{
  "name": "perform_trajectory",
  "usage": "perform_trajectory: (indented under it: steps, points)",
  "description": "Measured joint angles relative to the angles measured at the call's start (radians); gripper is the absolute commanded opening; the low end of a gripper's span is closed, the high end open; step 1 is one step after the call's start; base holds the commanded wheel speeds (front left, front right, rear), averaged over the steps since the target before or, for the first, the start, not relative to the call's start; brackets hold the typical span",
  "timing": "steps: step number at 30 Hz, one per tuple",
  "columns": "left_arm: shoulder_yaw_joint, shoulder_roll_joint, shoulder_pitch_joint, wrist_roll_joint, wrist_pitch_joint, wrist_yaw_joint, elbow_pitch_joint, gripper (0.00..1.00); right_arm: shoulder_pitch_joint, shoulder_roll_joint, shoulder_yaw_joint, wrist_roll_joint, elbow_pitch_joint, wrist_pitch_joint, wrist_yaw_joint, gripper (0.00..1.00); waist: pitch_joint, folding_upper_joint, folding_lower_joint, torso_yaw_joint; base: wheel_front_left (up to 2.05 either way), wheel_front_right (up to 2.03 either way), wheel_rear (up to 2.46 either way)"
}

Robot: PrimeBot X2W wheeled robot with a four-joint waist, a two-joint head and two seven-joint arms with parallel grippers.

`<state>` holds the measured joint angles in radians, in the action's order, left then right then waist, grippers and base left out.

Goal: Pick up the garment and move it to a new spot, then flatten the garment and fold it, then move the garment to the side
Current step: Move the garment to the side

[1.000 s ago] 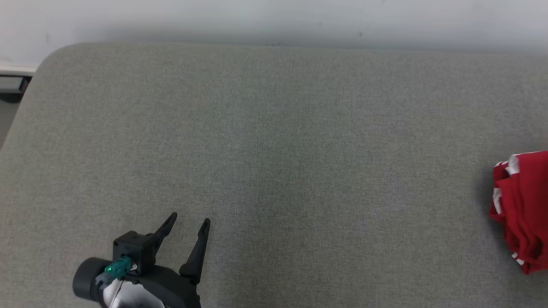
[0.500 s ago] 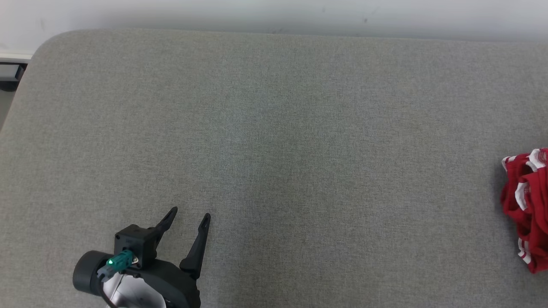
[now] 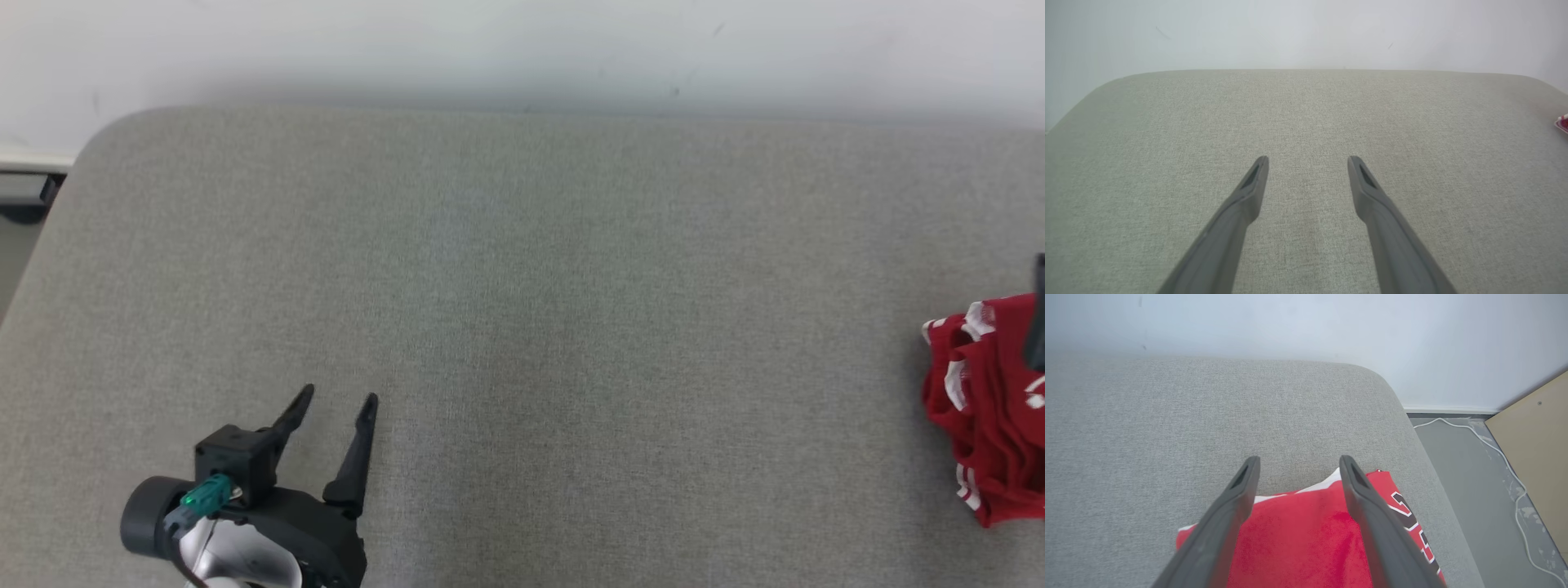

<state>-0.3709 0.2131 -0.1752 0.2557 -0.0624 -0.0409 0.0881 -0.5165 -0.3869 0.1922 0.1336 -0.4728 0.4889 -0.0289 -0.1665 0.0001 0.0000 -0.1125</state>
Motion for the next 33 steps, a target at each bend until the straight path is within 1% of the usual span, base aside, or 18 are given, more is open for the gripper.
perform_trajectory:
  steps: [2,3,5,7,8,9,11,13,17,20,27,33]
  points:
    - [0.012,-0.003,0.0,0.004,0.014,-0.006,0.015,1.0,0.02,0.027,-0.015,0.023,0.024,-0.055,0.035,1.0,0.022,-0.0001,0.0,0.005,0.0,0.0,0.0]
    - [0.018,-0.007,0.002,0.007,0.024,-0.012,0.023,1.0,0.031,0.049,-0.012,0.042,0.032,-0.08,0.04,1.0,0.033,-0.0002,-0.0001,0.007,0.0,0.0,0.0]
    - [0.033,-0.015,0.005,0.011,0.032,-0.018,0.032,1.0,0.066,0.082,-0.018,0.063,0.053,-0.128,0.071,1.0,0.058,-0.0002,-0.0001,0.013,0.0,0.0,0.0]
    - [0.049,-0.016,0.01,0.017,0.044,-0.03,0.043,1.0,0.092,0.126,-0.013,0.114,0.06,-0.17,0.094,1.0,0.084,-0.0001,-0.0001,0.019,0.0,0.0,0.0]
    - [0.049,-0.016,0.01,0.017,0.044,-0.03,0.043,1.0,0.092,0.126,-0.013,0.114,0.06,-0.17,0.094,1.0,0.084,-0.0001,-0.0001,0.019,0.0,0.0,0.0]
    - [0.058,-0.016,0.014,0.019,0.047,-0.031,0.049,1.0,0.106,0.141,-0.019,0.118,0.063,-0.188,0.113,1.0,0.097,-0.0002,-0.0002,0.022,0.0,0.0,0.0]
    - [0.073,-0.016,0.036,0.026,0.056,-0.04,0.056,1.0,0.133,0.171,-0.021,0.149,0.073,-0.223,0.119,1.0,0.124,-0.0002,-0.0002,0.029,0.0,0.0,0.0]
    - [0.084,-0.017,0.064,0.029,0.06,-0.046,0.058,1.0,0.167,0.191,-0.034,0.162,0.093,-0.251,0.132,1.0,0.151,-0.0002,-0.0003,0.037,0.0,0.0,0.0]
    - [0.121,-0.018,0.098,0.038,0.073,-0.057,0.056,1.0,0.239,0.228,-0.058,0.198,0.125,-0.289,0.144,1.0,0.205,-0.0002,-0.0002,0.051,0.0,0.0,0.0]
    - [0.142,-0.017,0.131,0.065,0.081,-0.057,0.054,1.0,0.284,0.258,-0.077,0.226,0.14,-0.309,0.147,1.0,0.241,-0.0003,-0.0003,0.061,0.0,0.0,0.0]
    - [0.174,-0.011,0.176,0.071,0.09,-0.065,0.049,1.0,0.372,0.305,-0.092,0.276,0.157,-0.341,0.148,1.0,0.306,-0.0002,-0.0002,0.076,0.0,0.0,0.0]
    - [0.2,0.004,0.213,0.081,0.091,-0.066,0.046,1.0,0.409,0.316,-0.142,0.288,0.161,-0.354,0.149,1.0,0.334,-0.0002,-0.0002,0.084,0.0,0.0,0.0]
